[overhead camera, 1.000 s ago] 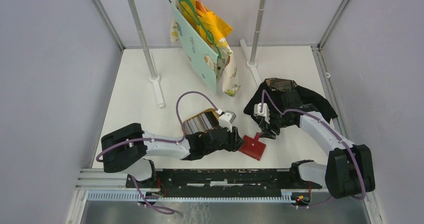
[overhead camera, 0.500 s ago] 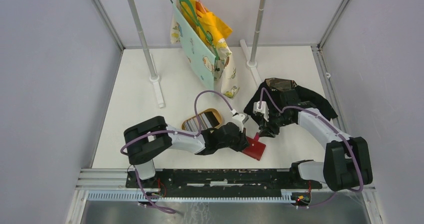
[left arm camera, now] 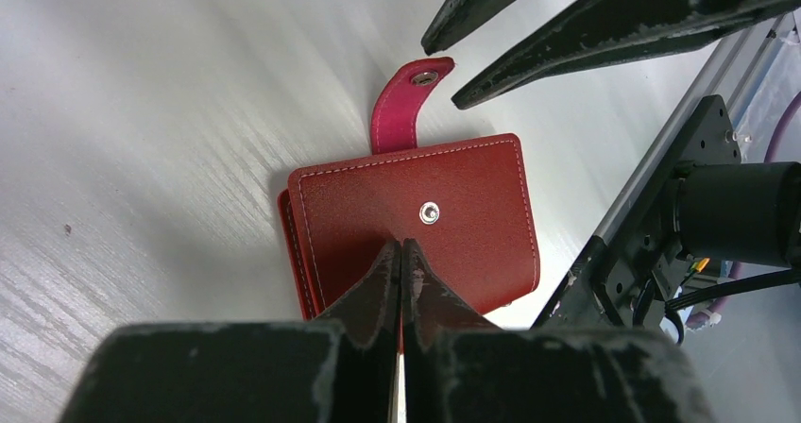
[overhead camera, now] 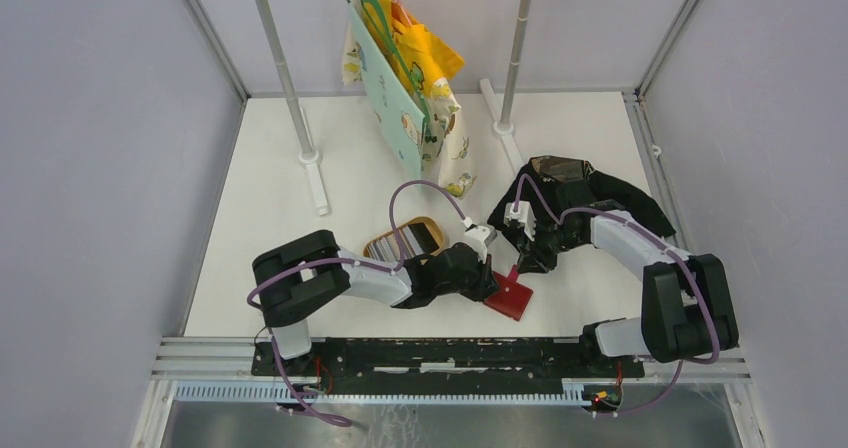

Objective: Put the credit cards into the card holder
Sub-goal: Close the card holder at the center of the board.

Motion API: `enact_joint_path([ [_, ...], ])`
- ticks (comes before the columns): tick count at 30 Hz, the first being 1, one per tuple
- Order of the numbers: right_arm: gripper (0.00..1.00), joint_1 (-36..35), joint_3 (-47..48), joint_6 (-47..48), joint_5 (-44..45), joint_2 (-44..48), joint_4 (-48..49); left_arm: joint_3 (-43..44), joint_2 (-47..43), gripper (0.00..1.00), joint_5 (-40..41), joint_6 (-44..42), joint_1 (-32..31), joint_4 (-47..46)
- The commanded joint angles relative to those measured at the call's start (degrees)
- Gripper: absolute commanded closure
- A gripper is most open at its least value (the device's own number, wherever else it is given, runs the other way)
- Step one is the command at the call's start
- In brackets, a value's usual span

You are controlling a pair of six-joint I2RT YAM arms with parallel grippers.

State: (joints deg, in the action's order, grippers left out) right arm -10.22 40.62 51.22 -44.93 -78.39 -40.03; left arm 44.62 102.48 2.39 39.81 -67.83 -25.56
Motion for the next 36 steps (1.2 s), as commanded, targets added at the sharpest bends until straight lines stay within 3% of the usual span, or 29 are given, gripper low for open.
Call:
enact_joint_path([
  [1, 0.72, 0.3, 1.1, -0.8, -0.8, -0.8, 0.5, -0.1, 0.5, 0.97, -0.2, -1.7, 0.3, -2.0],
  [15, 1.0, 0.1, 1.0, -2.3, -0.1, -1.1, 1.6, -0.4, 0.5, 0.98, -0.2, -1.7, 0.3, -2.0],
  [36, 1.0, -5.7, -0.6, 7.3, -0.6, 2.0, -3.3, -3.6, 0.8, 0.98, -2.1, 3.7, 2.3, -7.8],
])
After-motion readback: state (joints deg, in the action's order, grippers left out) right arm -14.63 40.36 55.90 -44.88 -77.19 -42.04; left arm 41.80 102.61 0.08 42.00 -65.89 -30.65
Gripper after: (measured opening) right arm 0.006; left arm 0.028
